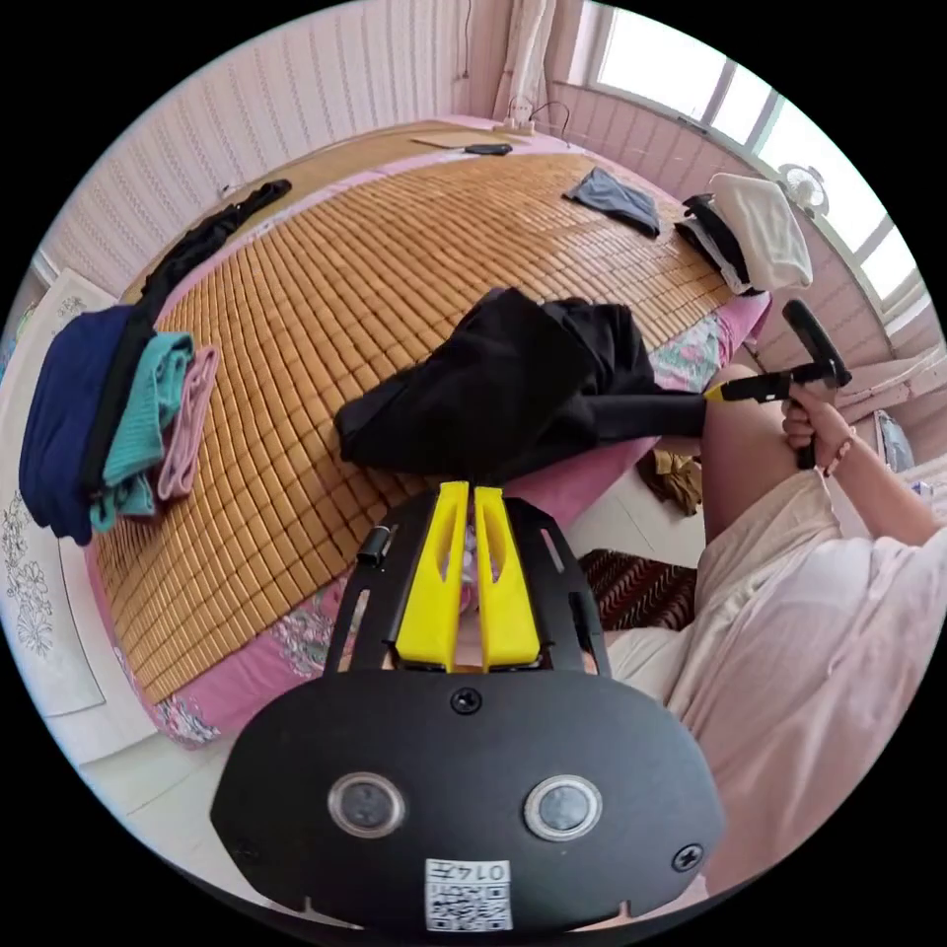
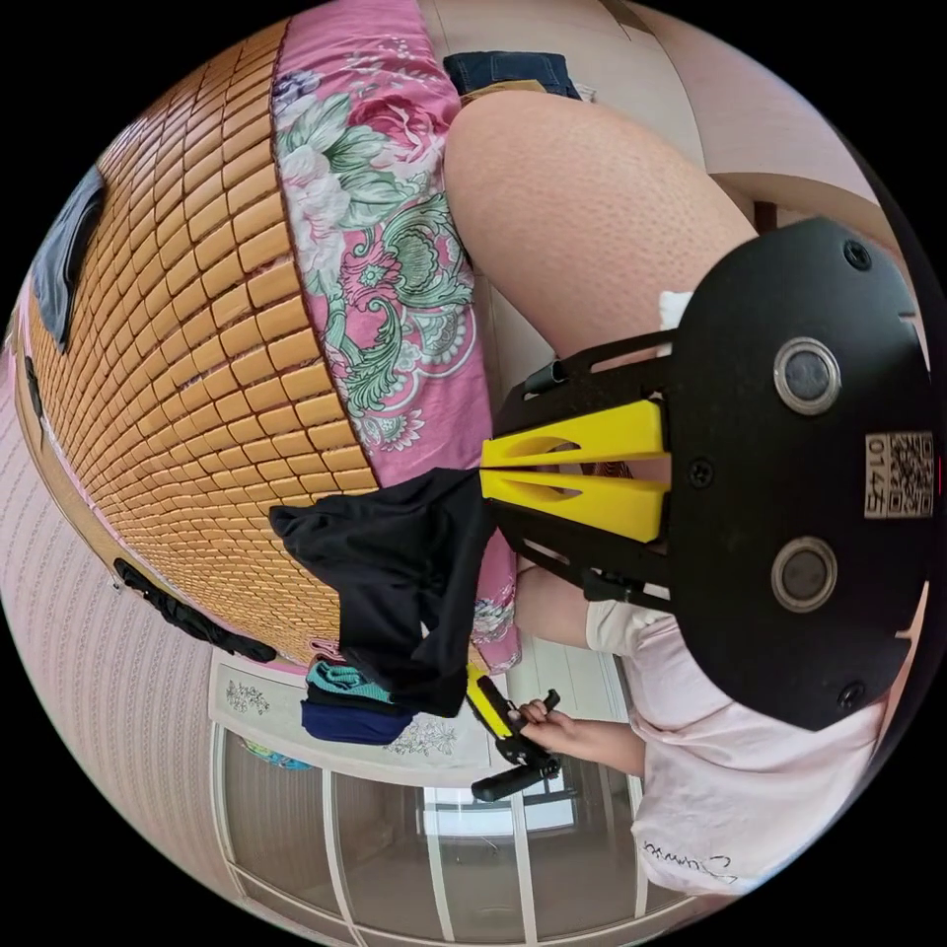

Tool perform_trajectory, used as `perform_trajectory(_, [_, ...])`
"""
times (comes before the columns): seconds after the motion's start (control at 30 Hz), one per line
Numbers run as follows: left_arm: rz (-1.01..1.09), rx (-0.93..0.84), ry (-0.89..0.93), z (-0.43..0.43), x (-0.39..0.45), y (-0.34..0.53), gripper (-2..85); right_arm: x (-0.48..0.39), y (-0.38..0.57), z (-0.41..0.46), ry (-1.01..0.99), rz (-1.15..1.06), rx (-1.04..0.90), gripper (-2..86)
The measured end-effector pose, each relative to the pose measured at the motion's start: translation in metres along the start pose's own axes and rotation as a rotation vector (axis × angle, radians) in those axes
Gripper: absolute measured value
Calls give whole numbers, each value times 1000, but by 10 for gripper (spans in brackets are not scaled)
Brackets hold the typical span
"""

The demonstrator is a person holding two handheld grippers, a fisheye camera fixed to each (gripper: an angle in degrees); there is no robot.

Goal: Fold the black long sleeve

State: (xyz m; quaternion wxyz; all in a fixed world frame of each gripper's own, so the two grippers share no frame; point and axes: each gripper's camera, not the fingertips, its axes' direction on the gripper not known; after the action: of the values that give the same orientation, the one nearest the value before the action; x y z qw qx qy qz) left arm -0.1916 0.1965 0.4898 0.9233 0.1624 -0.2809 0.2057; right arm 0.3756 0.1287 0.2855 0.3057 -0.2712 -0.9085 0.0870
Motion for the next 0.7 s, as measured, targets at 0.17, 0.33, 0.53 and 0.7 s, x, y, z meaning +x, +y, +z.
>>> perform_trajectory(0.17, [-161,-60,43,16,-15,38,-8,-12,-7,12,48,-19,-65,-2])
perform_trajectory(0.33, [-241,-15,138,13,-22,33,5,-23,-12,20,87,-32,-90,-2])
perform_trajectory(0.53, [-202,-131,66,46,-12,4,68,-30,-15,25,80,-13,-82,-2])
perform_trajectory(0.7, [-320,-196,63,76,-39,2,80,-37,-18,31,67,-3,-80,-1])
